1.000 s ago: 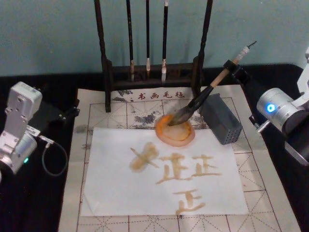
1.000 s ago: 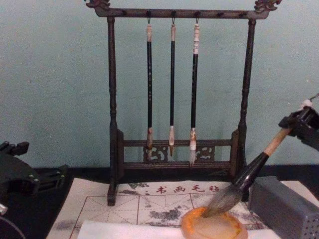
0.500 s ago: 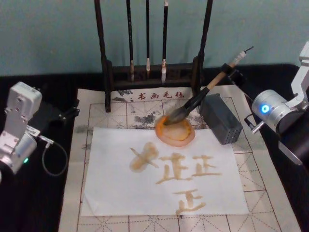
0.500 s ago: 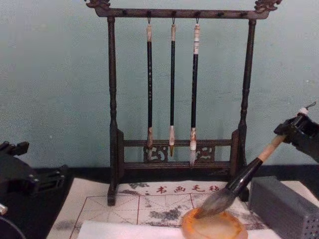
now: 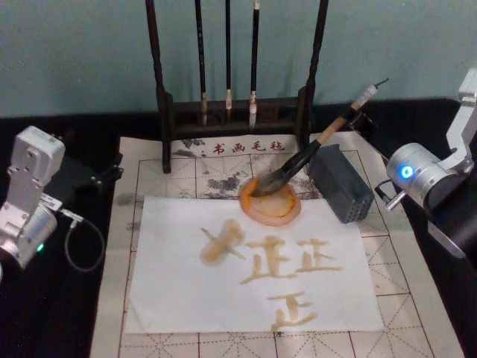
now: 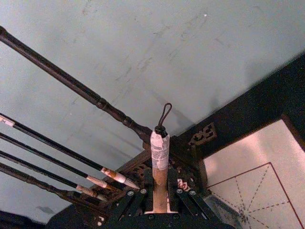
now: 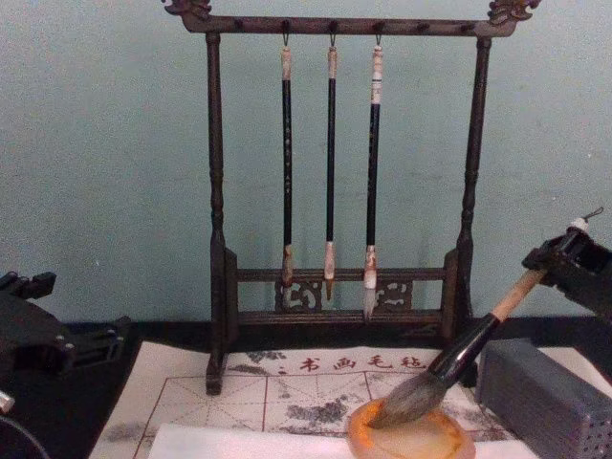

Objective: Pick up the brush from the inkstone, write on the paper, then place the brush back to its original position.

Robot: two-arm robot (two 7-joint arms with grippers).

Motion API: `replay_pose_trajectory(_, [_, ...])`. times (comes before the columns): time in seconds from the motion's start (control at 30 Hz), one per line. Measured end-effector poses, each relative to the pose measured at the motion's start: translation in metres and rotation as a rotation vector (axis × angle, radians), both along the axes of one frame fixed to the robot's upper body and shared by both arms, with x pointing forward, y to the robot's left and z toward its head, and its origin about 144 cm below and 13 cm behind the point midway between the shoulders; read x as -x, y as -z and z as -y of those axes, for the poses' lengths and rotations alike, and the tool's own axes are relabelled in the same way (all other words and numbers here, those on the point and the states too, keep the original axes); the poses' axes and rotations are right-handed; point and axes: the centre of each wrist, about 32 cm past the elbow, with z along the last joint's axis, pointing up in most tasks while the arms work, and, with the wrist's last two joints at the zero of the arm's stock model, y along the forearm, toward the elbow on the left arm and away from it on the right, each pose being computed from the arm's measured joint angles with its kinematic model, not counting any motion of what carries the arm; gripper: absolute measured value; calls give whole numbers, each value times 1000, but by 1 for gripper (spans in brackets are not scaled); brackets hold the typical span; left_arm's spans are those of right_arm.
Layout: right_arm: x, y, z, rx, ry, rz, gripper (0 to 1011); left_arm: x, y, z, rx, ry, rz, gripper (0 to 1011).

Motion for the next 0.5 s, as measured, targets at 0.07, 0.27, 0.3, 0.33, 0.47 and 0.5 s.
replay_pose_trajectory(0.07, [0, 0, 0, -1, 0, -2, 200, 0, 0, 0, 0, 0, 0, 1001])
replay_pose_trajectory(0.27, [2, 1, -1, -1, 2, -10, 200, 0, 0, 0, 0, 0, 0, 1001])
replay_pose_trajectory(0.3, [2, 1, -1, -1, 3, -11, 200, 0, 0, 0, 0, 0, 0, 1001])
replay_pose_trajectory(0.33, [2, 1, -1, 0, 2, -11, 200, 0, 0, 0, 0, 0, 0, 1001])
replay_pose_trajectory(0.47, [3, 2, -1, 1, 4, -15, 200, 0, 0, 0, 0, 0, 0, 1001])
replay_pose_trajectory(0.5, [4, 2, -1, 1, 5, -17, 200, 0, 0, 0, 0, 0, 0, 1001])
